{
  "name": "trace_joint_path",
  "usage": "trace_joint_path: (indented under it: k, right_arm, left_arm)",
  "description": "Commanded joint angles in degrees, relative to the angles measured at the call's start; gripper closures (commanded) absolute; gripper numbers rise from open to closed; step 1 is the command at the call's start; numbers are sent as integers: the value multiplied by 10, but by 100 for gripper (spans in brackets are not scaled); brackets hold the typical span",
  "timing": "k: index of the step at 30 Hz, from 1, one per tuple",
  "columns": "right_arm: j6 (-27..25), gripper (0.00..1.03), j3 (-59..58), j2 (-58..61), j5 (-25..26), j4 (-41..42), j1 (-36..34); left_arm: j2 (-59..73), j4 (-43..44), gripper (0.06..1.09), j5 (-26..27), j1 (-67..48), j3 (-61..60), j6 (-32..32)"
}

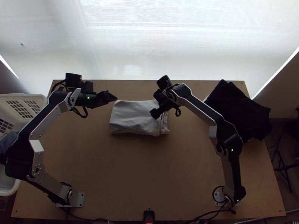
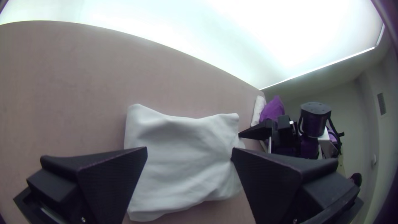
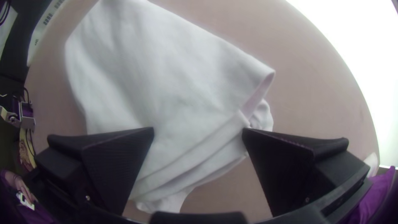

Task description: Fold the t-shirt

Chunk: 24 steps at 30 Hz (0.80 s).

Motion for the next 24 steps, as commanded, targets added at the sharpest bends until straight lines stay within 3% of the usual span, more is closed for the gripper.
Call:
trace_joint_path:
  k: [1, 5, 8, 11, 18, 24]
  right_arm:
    - [24, 4, -89, -41, -1, 21, -24]
    - [64, 4, -95, -82, -29, 21, -38]
    - [111, 4, -124, -114, -128, 21, -79]
    - [122, 4, -152, -122, -190, 20, -123]
    - [181, 4, -161, -73, -430, 18, -202]
    - [178, 4, -161, -28, -495, 17, -198]
  left_arm:
    - [3, 7, 10, -1, -8, 1, -6]
    - [-2, 7, 10, 0, -9, 6, -9]
    - [-9, 7, 10, -1, -14, 7, -8]
    - [-9, 6, 10, -1, -22, 6, -7]
    - [-10, 6, 10, -7, -51, 12, -9]
    - [-9, 6, 10, -15, -64, 24, -10]
